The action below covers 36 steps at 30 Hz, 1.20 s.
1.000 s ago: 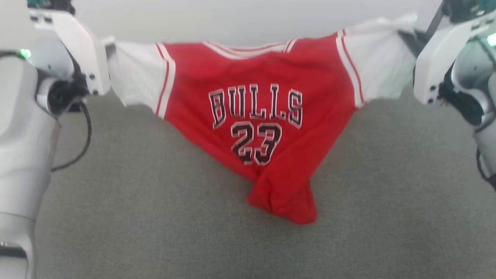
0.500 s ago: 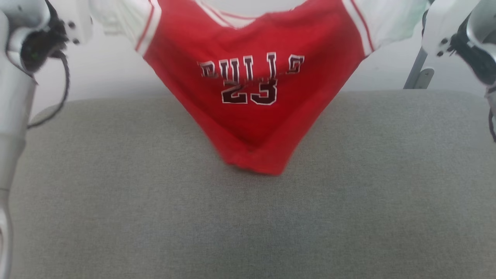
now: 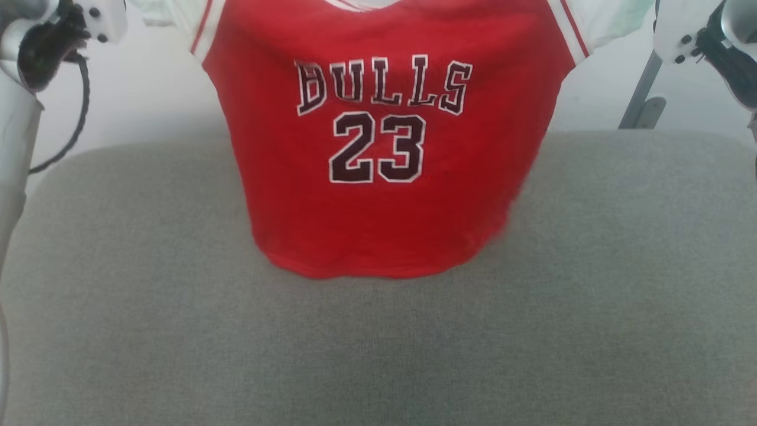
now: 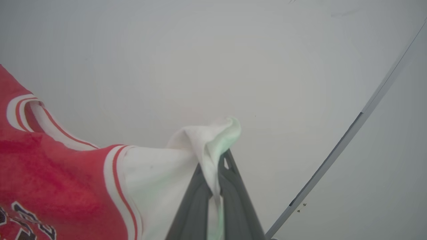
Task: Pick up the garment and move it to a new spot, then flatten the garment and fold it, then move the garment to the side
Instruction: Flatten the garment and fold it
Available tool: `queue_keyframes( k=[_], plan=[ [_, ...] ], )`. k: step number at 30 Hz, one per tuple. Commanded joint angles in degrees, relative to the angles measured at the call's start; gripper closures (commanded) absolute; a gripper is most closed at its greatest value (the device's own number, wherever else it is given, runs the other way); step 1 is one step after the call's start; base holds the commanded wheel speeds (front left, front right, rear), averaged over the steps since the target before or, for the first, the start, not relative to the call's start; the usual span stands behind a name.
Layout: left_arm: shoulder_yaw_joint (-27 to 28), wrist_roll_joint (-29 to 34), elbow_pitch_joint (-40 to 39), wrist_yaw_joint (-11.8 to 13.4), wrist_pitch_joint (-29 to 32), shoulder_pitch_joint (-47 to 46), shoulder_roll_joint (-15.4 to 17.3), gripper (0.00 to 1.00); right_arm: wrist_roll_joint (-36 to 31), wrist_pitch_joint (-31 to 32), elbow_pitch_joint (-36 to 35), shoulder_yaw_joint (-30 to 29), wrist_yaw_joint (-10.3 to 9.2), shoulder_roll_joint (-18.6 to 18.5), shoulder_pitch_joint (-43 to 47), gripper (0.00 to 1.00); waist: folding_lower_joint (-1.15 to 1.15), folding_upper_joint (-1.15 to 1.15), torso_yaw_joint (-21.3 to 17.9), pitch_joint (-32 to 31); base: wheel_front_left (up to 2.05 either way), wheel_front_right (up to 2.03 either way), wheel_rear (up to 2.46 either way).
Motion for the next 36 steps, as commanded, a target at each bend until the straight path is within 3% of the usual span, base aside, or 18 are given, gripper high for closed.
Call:
queue_keyframes(
  k=[1,6,15,21,27,32,36],
  plan=[
    [-0.13,-0.05,0.35,-0.08,-0.84,-1.29,-0.24,1.0,-0.41,-0.83,0.69,0.33,-0.08,0.36,-0.96,1.0,0.0,0.0,0.02,0.83,0.0,0.0,0.0],
    [-1.43,3.05,1.4,-0.07,-9.3,-7.28,-0.82,1.0,-3.99,-6.82,5.15,-0.03,-0.08,0.74,-7.18,1.0,0.0,0.0,0.26,8.0,0.0,0.0,0.0],
    [-0.8,6.83,5.15,1.51,-22.73,-20.05,-2.83,1.0,-16.97,-22.5,14.5,-1.93,-0.09,1.94,-20.74,1.0,0.0,0.0,1.2,20.5,0.0,0.0,0.0],
    [0.63,8.42,6.42,3.18,-32.79,-25.27,-4.11,1.0,-28.41,-27.86,16.35,-7.85,-0.08,2.46,-26.35,1.0,0.0,0.0,2.27,25.62,0.0,0.0,0.0],
    [1.62,9.32,4.6,1.65,-34.2,-21.53,-4.74,1.0,-35.5,-27.86,11.78,-10.81,-0.08,3.42,-21.59,1.0,0.0,0.0,3.38,26.63,0.0,0.0,0.0],
    [-0.46,7.38,7.45,0.16,-33.99,-13.21,-6.66,1.0,-33.21,-27.89,14.23,-9.01,-0.09,3.9,-14.16,1.0,0.0,0.0,4.29,23.88,0.0,0.0,0.0],
    [-5.06,2.43,7.64,-0.06,-29.92,-5.87,-6.97,1.0,-28.22,-27.9,17.41,-5.73,-0.09,4.03,-7.83,1.0,0.0,0.0,4.67,20.71,0.0,0.0,0.0]
  ],
)
